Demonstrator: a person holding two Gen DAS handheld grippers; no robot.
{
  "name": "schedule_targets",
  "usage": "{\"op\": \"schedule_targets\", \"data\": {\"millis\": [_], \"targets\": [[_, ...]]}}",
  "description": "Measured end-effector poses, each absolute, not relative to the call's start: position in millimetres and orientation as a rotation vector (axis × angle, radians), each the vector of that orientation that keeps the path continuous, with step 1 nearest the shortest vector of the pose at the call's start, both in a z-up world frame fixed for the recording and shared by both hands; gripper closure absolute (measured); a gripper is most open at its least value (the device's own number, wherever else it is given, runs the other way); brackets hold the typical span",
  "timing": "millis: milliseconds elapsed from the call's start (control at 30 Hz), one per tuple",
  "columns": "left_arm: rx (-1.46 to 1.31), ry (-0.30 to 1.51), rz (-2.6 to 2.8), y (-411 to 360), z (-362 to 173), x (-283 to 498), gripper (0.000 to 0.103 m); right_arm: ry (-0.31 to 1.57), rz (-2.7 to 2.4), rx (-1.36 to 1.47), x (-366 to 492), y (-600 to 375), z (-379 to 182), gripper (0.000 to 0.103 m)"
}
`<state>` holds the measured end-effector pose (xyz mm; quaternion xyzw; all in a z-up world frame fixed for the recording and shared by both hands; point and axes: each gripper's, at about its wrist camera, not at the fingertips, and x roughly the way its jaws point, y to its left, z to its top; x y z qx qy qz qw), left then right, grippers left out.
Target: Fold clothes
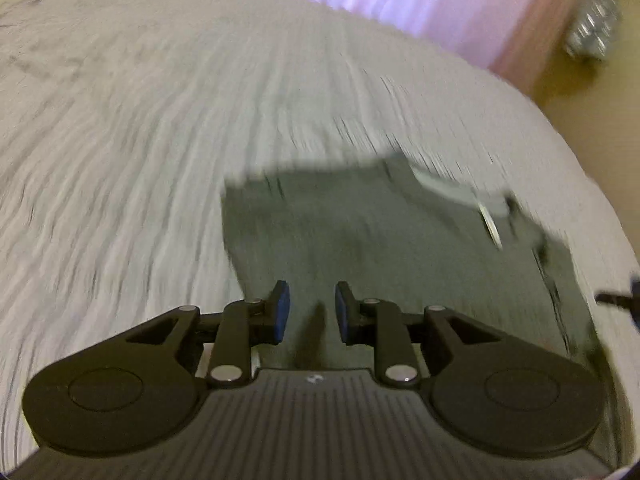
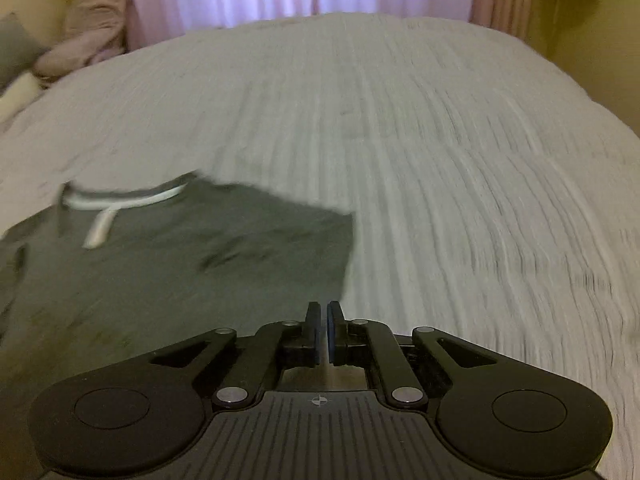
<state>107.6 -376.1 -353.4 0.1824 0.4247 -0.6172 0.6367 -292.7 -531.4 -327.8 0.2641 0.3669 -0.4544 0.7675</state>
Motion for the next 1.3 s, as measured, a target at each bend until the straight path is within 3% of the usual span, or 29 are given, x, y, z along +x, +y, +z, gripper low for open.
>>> {"op": "schedule_targets", "data": {"millis": [200, 567, 900, 967, 1000, 1033, 1067, 1100, 1300], "targets": [[0.591, 0.994, -1.442, -290.2, -361.1, 76.8, 0.084, 0.96, -0.991, 0.581, -325.7, -426.3, -344.9, 0.097], [0.715, 1.109, -1.29, -110.1, -345.9, 50.6, 0.084, 1.031, -1.037, 0.757, -438.7, -251.2, -323.4, 0.097], [0.67, 1.129, -1.099, -22.2, -315.7, 10.2, 0.083, 1.027, -0.923, 0.937, -537.3, -204.8, -312.5, 0.097], [0.612, 1.122, -1.084, -14.5, -302.7, 9.9, 0.079, 0.978, -0.901, 0.978, -548.9, -209.8, -300.7, 0.097], [0.582, 1.109, -1.081, -13.1, -296.4, 10.8, 0.078, 0.934, -0.884, 0.992, -552.9, -214.5, -295.0, 0.091], [0.552, 1.093, -1.079, -13.6, -290.6, 11.8, 0.076, 0.878, -0.876, 1.015, -556.1, -220.3, -290.2, 0.056], [0.52, 1.079, -1.077, -15.0, -285.5, 13.6, 0.074, 0.819, -0.869, 1.038, -559.2, -226.3, -285.5, 0.033], [0.486, 1.069, -1.076, -17.5, -281.3, 16.6, 0.072, 0.76, -0.861, 1.051, -560.0, -232.5, -282.4, 0.022], [0.375, 1.088, -1.098, -44.3, -286.9, 30.5, 0.07, 0.546, -0.796, 1.239, -550.6, -272.4, -298.8, 0.023]]}}
